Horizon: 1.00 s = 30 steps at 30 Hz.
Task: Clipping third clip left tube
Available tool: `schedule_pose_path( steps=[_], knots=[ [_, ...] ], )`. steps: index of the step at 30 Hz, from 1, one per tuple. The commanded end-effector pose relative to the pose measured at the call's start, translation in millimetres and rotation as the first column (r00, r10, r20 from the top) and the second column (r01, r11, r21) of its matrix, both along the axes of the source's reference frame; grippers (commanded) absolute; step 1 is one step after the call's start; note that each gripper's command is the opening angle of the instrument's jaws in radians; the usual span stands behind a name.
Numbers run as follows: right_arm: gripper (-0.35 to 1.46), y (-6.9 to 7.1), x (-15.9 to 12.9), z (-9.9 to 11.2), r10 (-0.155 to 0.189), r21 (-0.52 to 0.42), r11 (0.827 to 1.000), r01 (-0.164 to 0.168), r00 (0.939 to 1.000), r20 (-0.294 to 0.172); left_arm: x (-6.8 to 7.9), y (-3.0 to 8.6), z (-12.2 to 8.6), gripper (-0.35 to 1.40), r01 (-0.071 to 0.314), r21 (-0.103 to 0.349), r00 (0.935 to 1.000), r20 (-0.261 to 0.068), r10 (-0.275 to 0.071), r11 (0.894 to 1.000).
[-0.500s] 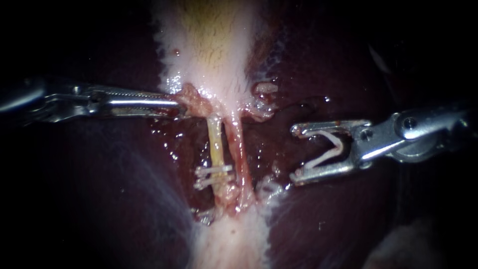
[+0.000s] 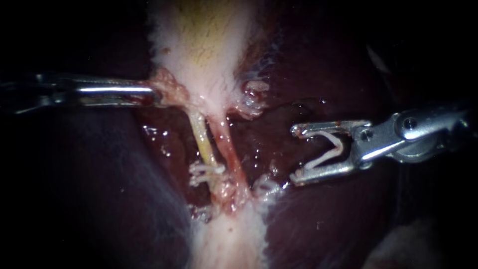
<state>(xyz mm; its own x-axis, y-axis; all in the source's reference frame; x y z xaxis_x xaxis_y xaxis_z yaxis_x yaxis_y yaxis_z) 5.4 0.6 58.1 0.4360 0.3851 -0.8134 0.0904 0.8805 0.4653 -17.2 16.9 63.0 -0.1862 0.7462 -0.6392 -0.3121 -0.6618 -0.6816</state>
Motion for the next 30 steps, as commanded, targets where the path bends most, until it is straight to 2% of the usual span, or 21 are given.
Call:
schedule_pose_path(
  steps=[1, 6, 12, 20, 30],
  knots=[
    [0.50, 0.0, 0.0, 0.0, -0.002, 0.001, 1.000, 0.002, 1.0000, -0.002, 0.0, 0.1, -0.2, -0.35, 0.002, -0.003, 1.0000, 0.003, -0.002, 1.000],
    [0.50, -0.1, 0.5, 0.0, -0.010, 0.005, 1.000, 0.010, 0.9999, -0.007, 0.0, -0.2, -0.2, -0.35, 0.007, -0.006, 1.0000, 0.003, -0.007, 1.000],
    [0.50, -0.4, 4.0, 0.3, -0.014, 0.091, 0.996, 0.015, 0.9999, -0.010, -0.1, -0.3, -0.1, -0.35, 0.008, -0.006, 1.0000, 0.002, -0.008, 1.000],
    [0.50, -1.2, 9.6, 0.9, -0.016, 0.142, 0.990, 0.017, 0.9998, -0.010, -0.3, -0.5, 0.0, -0.35, 0.007, -0.013, 1.0000, 0.000, -0.007, 1.000],
    [0.49, -1.6, 12.9, 2.3, -0.036, 0.182, 0.983, 0.038, 0.9992, -0.017, -0.3, -0.6, 0.0, -0.35, 0.008, -0.014, 1.0000, -0.001, -0.008, 1.000]
  ],
)
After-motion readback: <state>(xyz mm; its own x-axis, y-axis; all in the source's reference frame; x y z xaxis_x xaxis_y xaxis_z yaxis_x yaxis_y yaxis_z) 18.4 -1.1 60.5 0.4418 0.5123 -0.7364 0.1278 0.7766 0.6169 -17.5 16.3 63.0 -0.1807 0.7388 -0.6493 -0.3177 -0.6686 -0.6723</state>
